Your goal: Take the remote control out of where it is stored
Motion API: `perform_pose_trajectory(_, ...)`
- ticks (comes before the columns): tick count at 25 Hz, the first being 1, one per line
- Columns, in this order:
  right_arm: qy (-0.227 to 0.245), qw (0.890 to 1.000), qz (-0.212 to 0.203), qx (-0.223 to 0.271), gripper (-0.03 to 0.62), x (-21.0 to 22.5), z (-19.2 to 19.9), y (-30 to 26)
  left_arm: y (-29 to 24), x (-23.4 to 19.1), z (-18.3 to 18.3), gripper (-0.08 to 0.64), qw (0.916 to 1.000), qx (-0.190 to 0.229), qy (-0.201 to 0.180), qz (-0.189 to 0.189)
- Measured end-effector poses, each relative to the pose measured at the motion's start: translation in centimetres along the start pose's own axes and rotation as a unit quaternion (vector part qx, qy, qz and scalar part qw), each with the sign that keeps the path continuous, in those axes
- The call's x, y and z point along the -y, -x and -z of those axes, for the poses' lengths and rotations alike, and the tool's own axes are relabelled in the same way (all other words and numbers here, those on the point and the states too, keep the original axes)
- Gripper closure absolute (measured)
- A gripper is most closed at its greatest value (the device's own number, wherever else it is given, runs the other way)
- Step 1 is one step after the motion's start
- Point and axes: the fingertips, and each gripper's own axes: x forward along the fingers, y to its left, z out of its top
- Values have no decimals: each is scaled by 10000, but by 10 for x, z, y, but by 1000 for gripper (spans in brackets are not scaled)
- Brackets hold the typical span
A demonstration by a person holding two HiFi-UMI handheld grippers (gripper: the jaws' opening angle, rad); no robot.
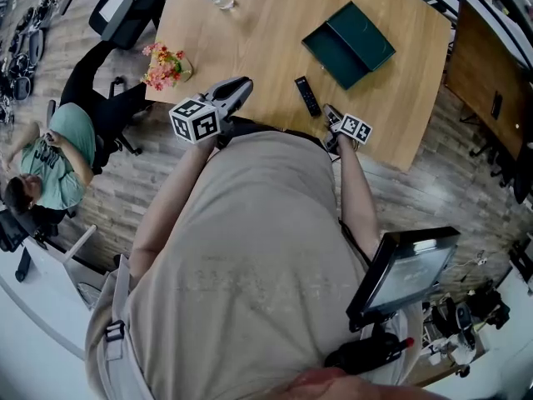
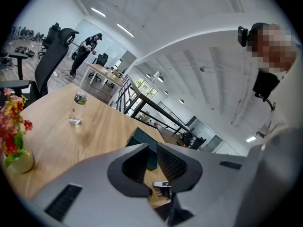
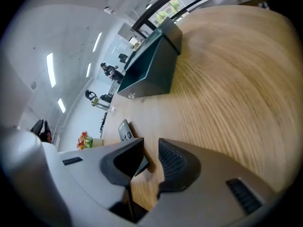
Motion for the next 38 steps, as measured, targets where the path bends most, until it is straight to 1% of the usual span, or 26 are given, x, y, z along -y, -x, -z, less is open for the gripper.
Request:
perform_pose_trajectory(3,-559,9974,329,320,491,8,11,12,29,-20,-9,526,10000,35,72,44)
perform_pose_trajectory(5,-813,9942,576,398,491,12,25,19,46,-33,-13,526,9998,50,154,81)
perform_pose_trajectory(8,-1068,9873,1139,290,491,16,55,28,67,-46,-16,526,9995,75,254,179)
perform_pose_trajectory(11,-1073,9804,1654,-8,491,14,79,30,81,-57,-18,526,9990,86,320,301)
perform_pose_trajectory(15,-655,9729,2158,-513,491,4,108,27,100,-67,-14,526,9982,88,356,465)
perform_pose_trajectory(17,-414,9682,2386,-628,491,0,120,25,116,-76,-10,526,9980,91,373,501)
perform_pose_trajectory(19,-219,9652,2489,-777,491,-8,134,20,135,-87,-4,526,9977,126,452,490)
perform_pose_trajectory(20,-159,9651,2424,-980,491,-14,146,15,145,-94,0,526,9974,158,510,475)
perform_pose_trajectory(22,-9,9643,2161,-1530,491,-31,180,0,165,-106,6,526,9971,218,590,436)
perform_pose_trajectory(23,148,9622,2105,-1720,491,-39,196,-7,174,-113,9,526,9970,241,606,406)
perform_pose_trajectory(24,341,9588,2140,-1835,491,-45,210,-13,183,-118,13,526,9970,268,624,369)
perform_pose_trajectory(26,734,9487,2310,-2030,491,-54,235,-19,199,-129,20,526,9965,351,704,287)
perform_pose_trajectory(29,1460,9280,2401,-2446,491,-69,271,-27,222,-138,32,526,9949,486,858,219)
perform_pose_trajectory(31,1942,9138,2376,-2662,491,-79,284,-31,235,-137,40,526,9944,524,890,238)
perform_pose_trajectory(33,2238,9052,2321,-2768,491,-87,289,-35,241,-134,46,526,9947,524,825,311)
perform_pose_trajectory(35,2402,9044,2196,-2760,491,-94,290,-39,242,-131,51,526,9955,498,710,391)
perform_pose_trajectory(38,2497,9103,2084,-2560,491,-99,291,-33,240,-115,61,526,9962,424,589,490)
